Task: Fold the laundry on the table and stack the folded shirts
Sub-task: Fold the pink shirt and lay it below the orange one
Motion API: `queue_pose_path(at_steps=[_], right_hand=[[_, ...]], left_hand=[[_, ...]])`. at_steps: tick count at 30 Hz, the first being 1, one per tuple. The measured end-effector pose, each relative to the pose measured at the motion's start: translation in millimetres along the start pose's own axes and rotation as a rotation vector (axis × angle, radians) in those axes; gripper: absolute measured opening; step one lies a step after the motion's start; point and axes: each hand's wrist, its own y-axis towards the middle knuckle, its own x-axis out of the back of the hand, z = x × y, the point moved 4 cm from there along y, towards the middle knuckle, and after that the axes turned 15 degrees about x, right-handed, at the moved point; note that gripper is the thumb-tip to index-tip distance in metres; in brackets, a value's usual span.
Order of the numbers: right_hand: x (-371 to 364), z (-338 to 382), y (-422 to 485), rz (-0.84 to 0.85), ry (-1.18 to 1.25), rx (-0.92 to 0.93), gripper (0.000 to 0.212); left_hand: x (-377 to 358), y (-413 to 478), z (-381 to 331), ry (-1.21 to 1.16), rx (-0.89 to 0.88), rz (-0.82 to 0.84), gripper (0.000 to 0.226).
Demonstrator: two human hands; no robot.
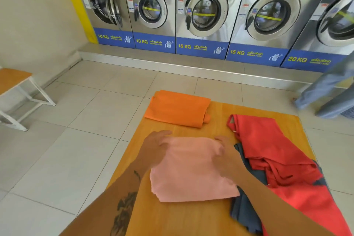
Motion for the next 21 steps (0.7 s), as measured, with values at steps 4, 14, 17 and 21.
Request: queue_pose_path(at_steps=[4,14,17,21], right_hand=[[-38,16,29,-0.100,0.077,-0.061,0.063],[-127,24,32,0.243,-0.644,0.063,0.061],[-130,18,39,0.286,-0.697,0.058,0.062],[-126,28,52,0.341,-0.663,0.014,0.064]], left_hand=[[38,53,-1,0.076,-0.054,-0.028,0.043],[3,65,53,0.652,-0.248,-0.116,0.054],[0,66,69,0.628,-0.212,-0.115,0.060],[9,80,63,0.688,-0.246,-0.098,0.063]])
